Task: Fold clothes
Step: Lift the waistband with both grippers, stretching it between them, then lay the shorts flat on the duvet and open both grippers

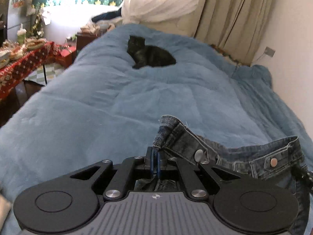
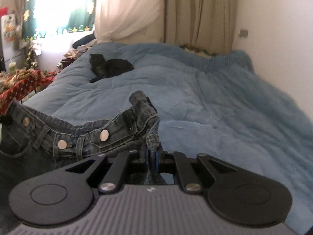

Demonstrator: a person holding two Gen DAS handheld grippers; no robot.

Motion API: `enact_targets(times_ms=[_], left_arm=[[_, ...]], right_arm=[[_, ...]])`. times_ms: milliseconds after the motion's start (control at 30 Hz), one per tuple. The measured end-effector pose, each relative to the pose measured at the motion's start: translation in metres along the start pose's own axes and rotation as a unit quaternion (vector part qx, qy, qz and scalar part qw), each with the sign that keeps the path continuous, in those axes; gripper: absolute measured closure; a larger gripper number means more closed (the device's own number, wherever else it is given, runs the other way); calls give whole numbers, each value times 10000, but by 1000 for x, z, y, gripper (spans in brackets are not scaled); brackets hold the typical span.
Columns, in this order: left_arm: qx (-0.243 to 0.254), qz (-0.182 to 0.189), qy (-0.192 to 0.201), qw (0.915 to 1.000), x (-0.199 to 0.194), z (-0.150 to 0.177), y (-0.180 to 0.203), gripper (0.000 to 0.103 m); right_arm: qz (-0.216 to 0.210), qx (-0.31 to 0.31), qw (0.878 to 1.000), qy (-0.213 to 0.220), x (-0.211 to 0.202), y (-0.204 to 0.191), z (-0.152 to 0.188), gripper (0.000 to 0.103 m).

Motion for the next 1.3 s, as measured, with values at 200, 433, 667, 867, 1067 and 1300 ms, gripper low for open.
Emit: enact_targets(times_ms=[200,433,667,867,1067,1300], left_arm=[[-181,-408,-694,9966,89,10,-16,100],[354,-759,-1048,9910,124,30,-17,95],[771,-911,-994,9879,91,20,-17,84],[723,-865,-900,9895,12,36,-42,84],[576,-466,-912,9931,-70,93,-45,84],[712,341,-933,9925,-148,172,-10,84]], right_arm=[[59,-21,9979,-648,118,2,21,96],[-249,514,9929,-1041,164,25,53,93],[-223,395,9928,-1111,118,36,42,49],[-27,124,9942,-1072,28,37,48,42],[-162,86,9959,-891,-79,21,89,39],[-166,-288,9961,-813,-154,-3,149,39]])
Point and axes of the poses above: each gripper's, at about its wrist camera, not at the fingertips, and x roughly the way its jaws point, y to its right, z to its underside, the point moved 2 cm from there along x, roughly the way its jaws point, and after that the axes turned 10 degrees about -x, right-handed, at the moved point
